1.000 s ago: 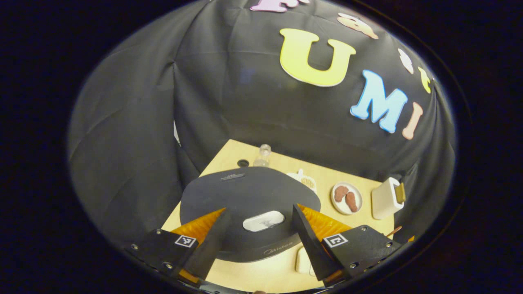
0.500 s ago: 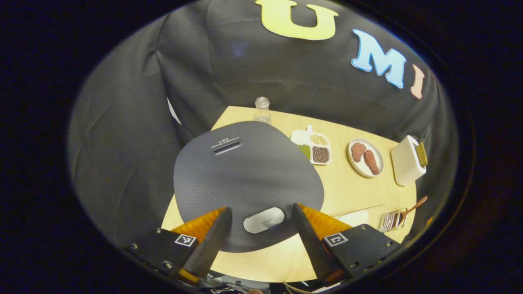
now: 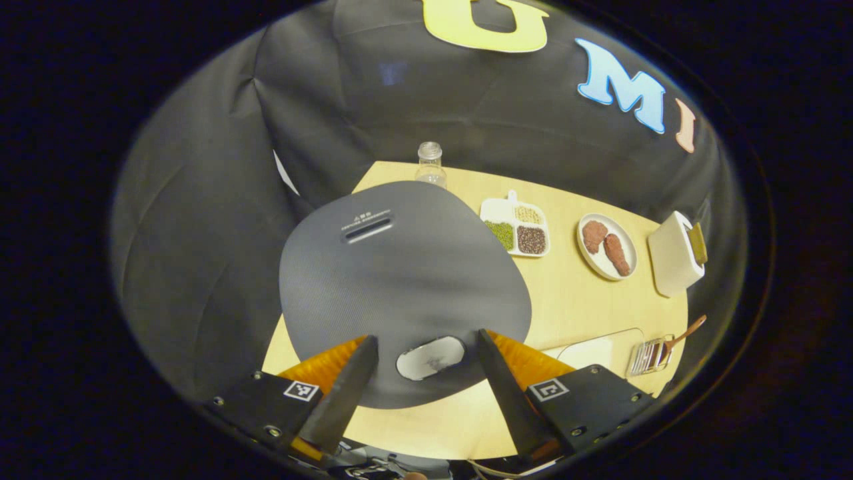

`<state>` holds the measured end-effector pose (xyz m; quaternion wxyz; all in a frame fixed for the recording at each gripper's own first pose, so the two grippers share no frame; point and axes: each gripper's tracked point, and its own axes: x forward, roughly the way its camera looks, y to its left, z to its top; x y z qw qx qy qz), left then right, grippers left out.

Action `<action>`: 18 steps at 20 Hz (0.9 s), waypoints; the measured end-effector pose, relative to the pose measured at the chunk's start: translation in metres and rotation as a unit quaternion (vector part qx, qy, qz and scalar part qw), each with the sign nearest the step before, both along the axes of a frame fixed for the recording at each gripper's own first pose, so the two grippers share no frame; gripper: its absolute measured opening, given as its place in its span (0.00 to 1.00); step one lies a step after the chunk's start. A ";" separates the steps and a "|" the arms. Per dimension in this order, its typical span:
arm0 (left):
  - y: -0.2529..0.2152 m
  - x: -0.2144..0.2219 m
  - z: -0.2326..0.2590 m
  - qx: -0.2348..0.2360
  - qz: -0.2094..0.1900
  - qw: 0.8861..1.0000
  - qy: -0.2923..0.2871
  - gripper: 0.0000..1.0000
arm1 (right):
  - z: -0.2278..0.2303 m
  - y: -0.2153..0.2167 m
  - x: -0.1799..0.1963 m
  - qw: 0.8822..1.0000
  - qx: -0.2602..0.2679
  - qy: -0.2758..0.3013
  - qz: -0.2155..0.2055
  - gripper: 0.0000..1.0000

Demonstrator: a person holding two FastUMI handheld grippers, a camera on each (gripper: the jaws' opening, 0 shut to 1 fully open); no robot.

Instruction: Close the left gripper, press the button to open the rice cooker; take a wooden spoon from the chopstick holder with the right hand, scoop a spoonful of rice and pour it into the rice cooker, then put the wooden spoon back into the chopstick holder.

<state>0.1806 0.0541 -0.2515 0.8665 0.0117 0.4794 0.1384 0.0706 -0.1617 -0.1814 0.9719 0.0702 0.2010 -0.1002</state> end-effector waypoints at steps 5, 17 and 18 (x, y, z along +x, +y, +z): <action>-0.012 -0.012 0.001 0.000 0.031 0.999 -0.018 0.96 | 0.006 -0.015 0.001 1.000 0.011 -0.013 0.017 0.98; -0.167 -0.103 0.187 0.077 -0.091 0.972 -0.203 0.93 | 0.054 0.049 0.035 0.979 0.017 -0.049 0.197 0.98; -0.181 -0.110 0.202 0.083 -0.102 0.966 -0.221 0.94 | 0.069 0.050 0.041 0.978 0.008 -0.067 0.197 0.98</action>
